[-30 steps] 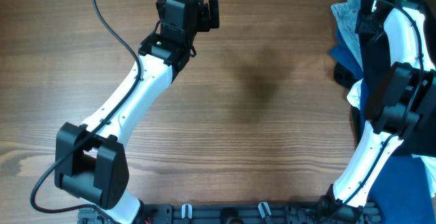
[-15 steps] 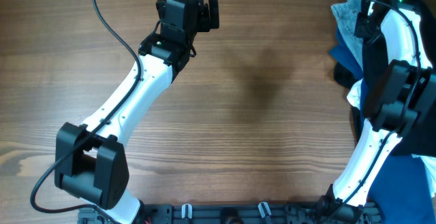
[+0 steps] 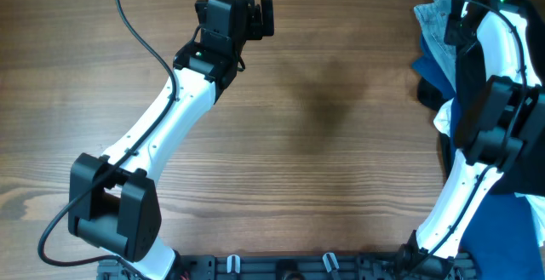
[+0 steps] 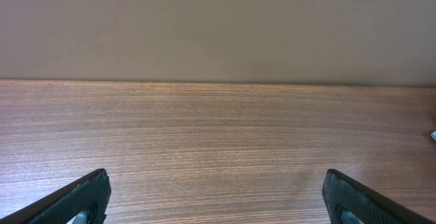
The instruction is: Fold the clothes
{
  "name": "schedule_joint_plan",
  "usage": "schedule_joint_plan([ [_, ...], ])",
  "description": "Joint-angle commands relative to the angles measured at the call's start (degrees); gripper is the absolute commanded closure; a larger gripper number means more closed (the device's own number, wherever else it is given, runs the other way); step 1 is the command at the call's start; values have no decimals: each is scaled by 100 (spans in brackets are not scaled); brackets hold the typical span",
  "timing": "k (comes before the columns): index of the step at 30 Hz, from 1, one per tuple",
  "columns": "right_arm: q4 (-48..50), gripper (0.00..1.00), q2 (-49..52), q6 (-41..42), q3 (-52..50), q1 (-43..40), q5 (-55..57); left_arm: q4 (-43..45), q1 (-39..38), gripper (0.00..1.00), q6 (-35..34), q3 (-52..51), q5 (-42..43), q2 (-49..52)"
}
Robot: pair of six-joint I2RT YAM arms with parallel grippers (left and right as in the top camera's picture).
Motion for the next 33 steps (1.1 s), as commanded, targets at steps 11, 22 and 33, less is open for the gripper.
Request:
schedule_joint_plan([
  [11, 83, 96, -1541, 76, 125, 195, -87, 13, -11, 0, -52, 74, 7, 61],
  [22, -334, 0, -896, 212, -20, 203, -330, 11, -11, 0, -50, 74, 7, 61],
  [33, -459, 25, 109, 238, -22, 109, -435, 11, -11, 0, -28, 74, 7, 61],
])
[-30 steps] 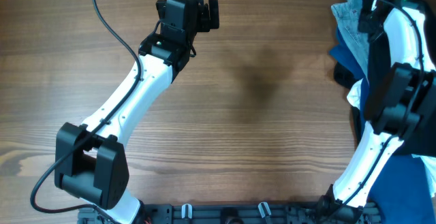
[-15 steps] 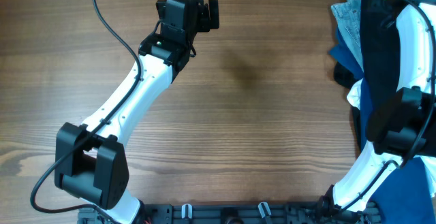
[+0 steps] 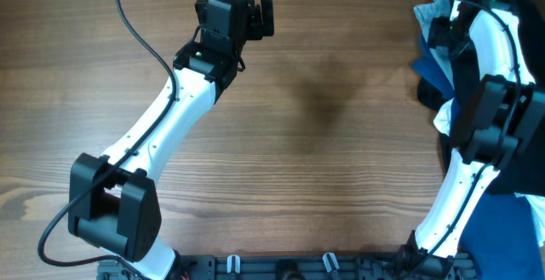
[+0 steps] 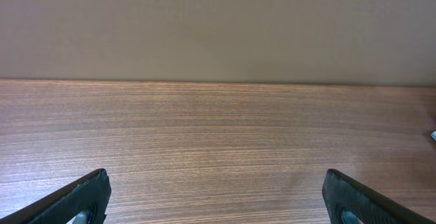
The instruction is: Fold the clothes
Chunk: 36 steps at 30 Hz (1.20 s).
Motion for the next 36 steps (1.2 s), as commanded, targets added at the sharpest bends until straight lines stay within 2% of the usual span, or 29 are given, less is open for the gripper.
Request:
schedule_joint_plan([
  [1, 4, 21, 17, 63, 0, -85, -114, 13, -11, 0, -31, 74, 7, 61],
  [6, -87, 23, 17, 177, 0, -361, -116, 13, -11, 0, -31, 74, 7, 61],
  [7, -125, 33, 17, 177, 0, -411, -118, 13, -11, 0, -31, 74, 7, 61],
  [8, -142, 67, 17, 177, 0, -472, -114, 13, -11, 0, -31, 74, 7, 61],
  [9, -140, 80, 15, 177, 0, -522, -116, 13, -11, 0, -31, 74, 7, 61],
  [10, -140, 75, 15, 177, 0, -570, -109, 13, -11, 0, -31, 74, 7, 61],
  [11, -140, 27, 15, 181, 0, -625, -50, 13, -11, 0, -31, 74, 7, 61],
  [12, -140, 11, 13, 192, 0, -669, 98, 13, -11, 0, -31, 74, 7, 61],
  [13, -146, 24, 11, 177, 2, -713, 289, 13, -11, 0, -31, 74, 7, 61],
  [16, -179, 96, 9, 92, 11, -752, 1499, 13, -11, 0, -31, 74, 7, 61],
  [21, -227, 96, -2, -13, 11, -697, 2894, 13, -11, 0, -31, 74, 7, 61],
  [24, -254, 96, -57, -13, 11, -621, 3348, 13, -11, 0, -31, 74, 7, 61],
  [36, -87, 95, -1270, -111, 48, -138, 3128, 15, -11, 0, -31, 74, 7, 61],
])
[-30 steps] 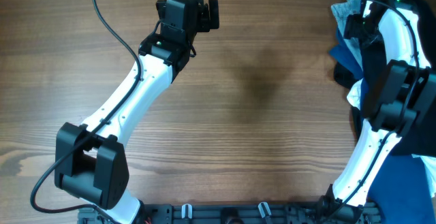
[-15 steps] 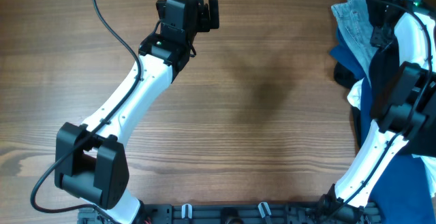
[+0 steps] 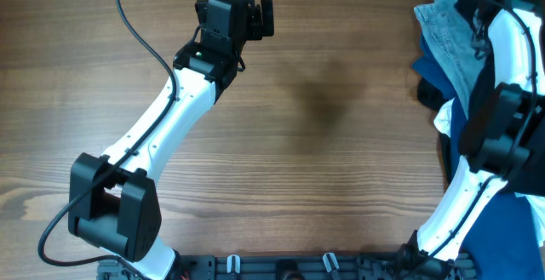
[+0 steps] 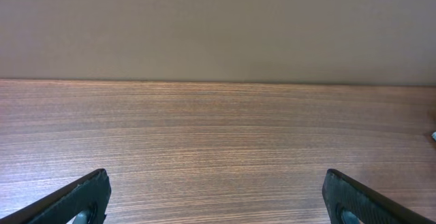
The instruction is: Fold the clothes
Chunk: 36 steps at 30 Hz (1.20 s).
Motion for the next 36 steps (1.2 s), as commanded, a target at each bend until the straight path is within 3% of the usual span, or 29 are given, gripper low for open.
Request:
schedule_joint_plan([
  [1, 50, 96, -791, -144, 50, 136, 273, 15, -11, 0, -31, 74, 7, 59],
  [15, -9, 96, -1287, -719, 50, 295, -201, 15, -11, 0, -28, 74, 7, 59],
  [36, 927, 96, -1362, -197, 52, 1108, 339, 17, -7, 0, -9, 74, -146, 59],
])
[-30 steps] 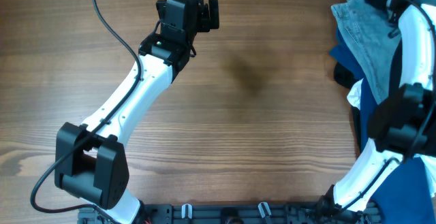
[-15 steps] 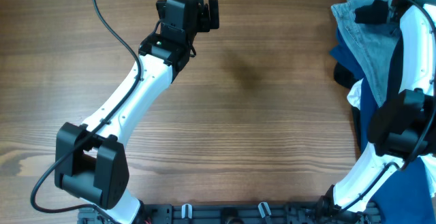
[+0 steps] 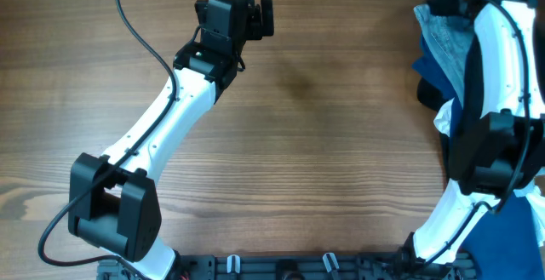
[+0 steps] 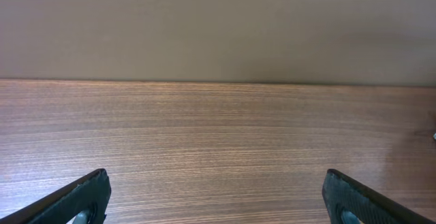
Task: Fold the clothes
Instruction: 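Pull the dark green trousers left off the pile with the right gripper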
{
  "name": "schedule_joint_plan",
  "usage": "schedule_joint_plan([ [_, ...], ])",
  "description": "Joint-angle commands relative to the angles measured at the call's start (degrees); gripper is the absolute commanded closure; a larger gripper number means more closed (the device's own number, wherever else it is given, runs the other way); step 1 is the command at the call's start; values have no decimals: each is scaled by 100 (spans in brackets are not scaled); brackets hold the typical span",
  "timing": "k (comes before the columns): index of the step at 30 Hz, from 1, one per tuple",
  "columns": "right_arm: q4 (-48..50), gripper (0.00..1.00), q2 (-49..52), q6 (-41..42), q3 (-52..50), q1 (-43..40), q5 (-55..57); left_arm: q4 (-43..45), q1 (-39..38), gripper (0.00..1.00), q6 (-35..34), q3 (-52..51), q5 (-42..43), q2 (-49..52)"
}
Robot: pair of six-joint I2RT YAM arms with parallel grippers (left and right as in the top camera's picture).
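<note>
The clothes lie heaped at the table's right edge: a grey-blue garment on top, a dark blue one under it and a bit of white cloth below. My right arm reaches over the heap to its far end, where its dark wrist sits on the grey-blue garment; its fingers are hidden. My left gripper is open at the table's far edge over bare wood, its fingers wide apart with nothing between them.
Bright blue fabric shows at the lower right corner. A plain wall rises just beyond the table's far edge. The left arm slants across the left half of the table, with a black cable beside it.
The right arm's wrist has shifted left onto the far end of the grey-blue garment, and the forearm now covers more of the heap. The left arm and gripper have not moved.
My left gripper stayed open over bare wood at the far edge throughout. My right wrist hovered at the far end of the heap, shifting slightly left, then right toward the corner, and now left again on the grey-blue garment, which has changed shape a little.
</note>
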Motion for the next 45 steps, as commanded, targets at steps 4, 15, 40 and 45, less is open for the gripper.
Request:
schedule_joint_plan([
  [4, 354, 96, -299, 398, 52, 413, 271, 15, -7, 0, -11, 74, -120, 57],
  [15, 289, 96, -310, 170, 149, 619, 61, -114, 439, 0, -13, 74, -785, 55],
  [40, 691, 96, -321, -166, 1580, 1757, 7, -1095, 1860, 0, -811, 74, 15, 55],
  [45, 979, 96, -321, -289, 1580, 2286, -35, -1095, 1860, 0, -809, 74, 15, 55],
])
